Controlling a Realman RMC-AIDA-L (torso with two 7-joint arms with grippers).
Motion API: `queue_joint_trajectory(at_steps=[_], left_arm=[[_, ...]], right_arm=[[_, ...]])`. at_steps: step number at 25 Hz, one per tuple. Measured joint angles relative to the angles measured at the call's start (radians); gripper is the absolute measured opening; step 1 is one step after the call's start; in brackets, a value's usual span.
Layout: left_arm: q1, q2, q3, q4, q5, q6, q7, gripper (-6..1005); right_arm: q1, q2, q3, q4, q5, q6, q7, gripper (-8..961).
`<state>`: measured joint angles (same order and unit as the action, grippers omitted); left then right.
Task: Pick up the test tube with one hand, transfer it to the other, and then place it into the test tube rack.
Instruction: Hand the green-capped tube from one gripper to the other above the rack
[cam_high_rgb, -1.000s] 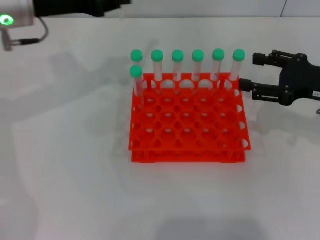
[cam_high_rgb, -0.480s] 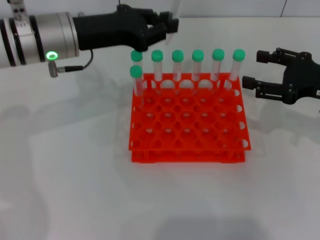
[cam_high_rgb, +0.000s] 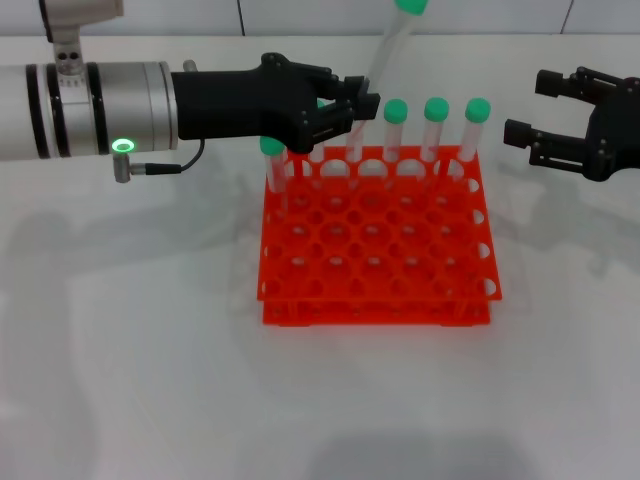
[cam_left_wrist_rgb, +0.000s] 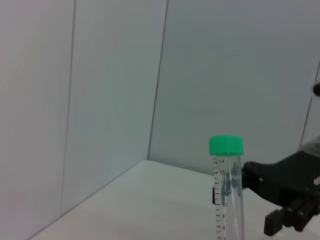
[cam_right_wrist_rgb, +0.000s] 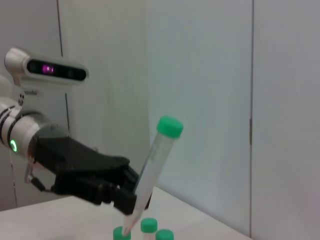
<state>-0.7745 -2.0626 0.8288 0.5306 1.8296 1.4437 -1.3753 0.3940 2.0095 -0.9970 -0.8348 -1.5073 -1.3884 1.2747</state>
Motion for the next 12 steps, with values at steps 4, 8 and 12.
queue_joint_trajectory(at_steps=[4, 8, 12], left_arm=[[0.0, -0.002, 0.017, -0.004, 0.0, 0.008, 0.016, 214], [0.004, -0.006, 0.022, -0.004, -0.003, 0.015, 0.024, 215], [0.015, -0.003, 0.018, -0.004, -0.005, 0.028, 0.047, 216]], right_arm=[[0.009, 0.0, 0.0, -0.002, 0.015, -0.012, 0.0, 757], [0.016, -0.002, 0.0, -0.005, 0.031, -0.034, 0.005, 757], [0.02, -0.003, 0.002, -0.005, 0.046, -0.051, 0.005, 756]])
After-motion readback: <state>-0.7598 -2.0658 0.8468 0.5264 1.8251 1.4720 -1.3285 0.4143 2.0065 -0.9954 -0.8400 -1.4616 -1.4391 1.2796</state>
